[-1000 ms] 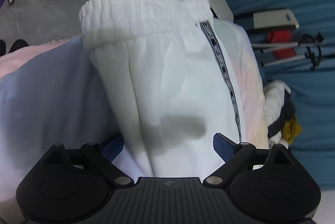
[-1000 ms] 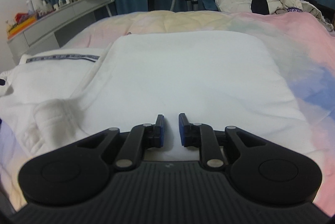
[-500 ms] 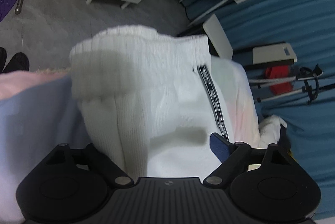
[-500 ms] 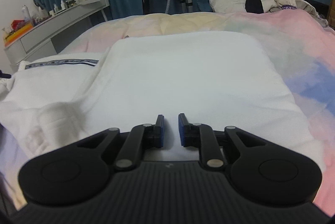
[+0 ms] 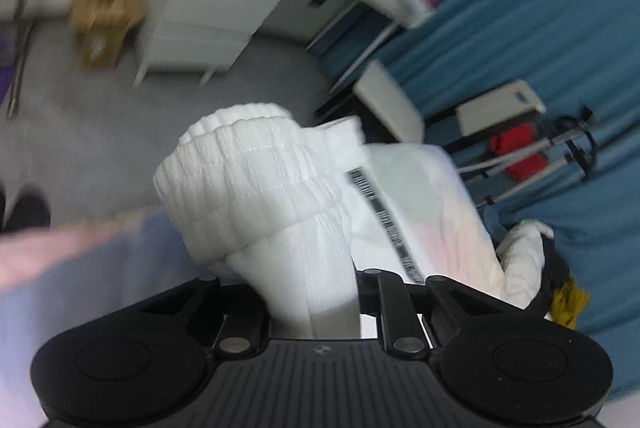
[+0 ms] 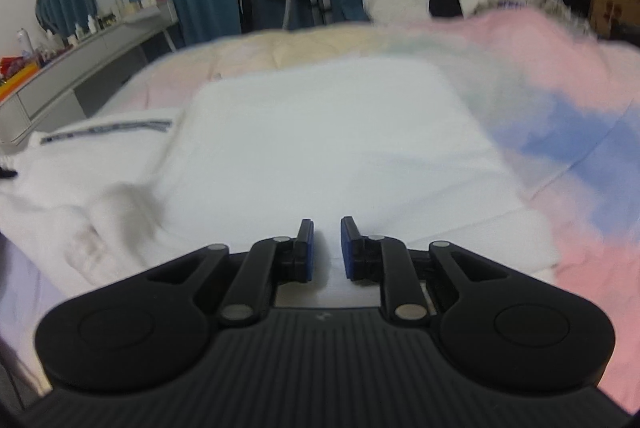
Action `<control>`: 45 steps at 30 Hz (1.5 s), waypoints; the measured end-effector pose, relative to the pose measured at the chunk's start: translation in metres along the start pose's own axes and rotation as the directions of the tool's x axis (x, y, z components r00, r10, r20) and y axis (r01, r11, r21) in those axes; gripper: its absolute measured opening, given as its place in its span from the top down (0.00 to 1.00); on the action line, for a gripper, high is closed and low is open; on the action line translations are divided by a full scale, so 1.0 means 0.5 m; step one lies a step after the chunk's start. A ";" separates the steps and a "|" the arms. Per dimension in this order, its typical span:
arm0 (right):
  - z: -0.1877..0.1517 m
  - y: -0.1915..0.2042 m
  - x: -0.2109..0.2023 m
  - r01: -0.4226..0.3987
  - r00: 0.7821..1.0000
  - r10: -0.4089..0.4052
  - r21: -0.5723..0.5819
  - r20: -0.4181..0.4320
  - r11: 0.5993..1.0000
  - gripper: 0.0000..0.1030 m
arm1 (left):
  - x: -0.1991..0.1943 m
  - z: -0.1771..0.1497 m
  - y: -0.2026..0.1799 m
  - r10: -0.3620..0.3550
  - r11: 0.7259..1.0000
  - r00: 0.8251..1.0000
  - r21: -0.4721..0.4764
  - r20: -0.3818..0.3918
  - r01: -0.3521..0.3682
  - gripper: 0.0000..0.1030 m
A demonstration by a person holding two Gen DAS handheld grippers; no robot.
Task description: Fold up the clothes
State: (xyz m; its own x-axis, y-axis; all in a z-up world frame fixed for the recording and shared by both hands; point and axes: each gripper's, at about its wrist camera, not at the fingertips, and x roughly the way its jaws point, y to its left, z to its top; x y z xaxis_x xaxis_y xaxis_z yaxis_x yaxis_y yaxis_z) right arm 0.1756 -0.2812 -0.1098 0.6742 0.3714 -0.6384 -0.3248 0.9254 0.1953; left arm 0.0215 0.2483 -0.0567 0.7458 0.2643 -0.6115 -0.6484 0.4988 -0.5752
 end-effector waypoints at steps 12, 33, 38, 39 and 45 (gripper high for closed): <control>0.026 -0.057 -0.023 -0.055 0.998 0.049 0.190 0.035 0.980 0.82 | -0.137 -0.174 -0.399 -0.289 0.818 0.915 0.569 0.282 0.084 0.85; 0.015 -0.367 -0.082 -0.065 0.984 -0.064 0.679 0.164 0.731 0.82 | 0.002 -0.892 -0.673 -0.440 0.116 0.895 0.983 -0.076 0.140 0.81; 0.019 -0.367 -0.051 -0.231 0.970 0.101 0.706 0.222 0.670 0.82 | -0.013 -0.862 -0.617 -0.411 0.007 0.901 0.988 -0.139 0.155 0.61; 0.020 -0.365 -0.047 -0.256 0.965 0.127 0.706 0.232 0.661 0.82 | -0.011 -0.853 -0.602 -0.387 -0.015 0.909 0.987 -0.154 0.161 0.49; 0.028 -0.361 -0.045 -0.353 0.935 0.203 0.712 0.290 0.607 0.49 | -0.038 -0.800 -0.522 -0.306 -0.186 0.919 0.963 -0.247 0.197 0.31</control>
State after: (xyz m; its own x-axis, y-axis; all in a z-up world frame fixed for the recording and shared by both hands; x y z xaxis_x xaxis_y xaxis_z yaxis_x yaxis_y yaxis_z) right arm 0.2284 -0.4556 -0.1203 0.7571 0.5571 -0.3413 0.0371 0.4849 0.8738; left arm 0.1153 -0.2171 -0.1121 0.8462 -0.1135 -0.5207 0.4148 0.7537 0.5098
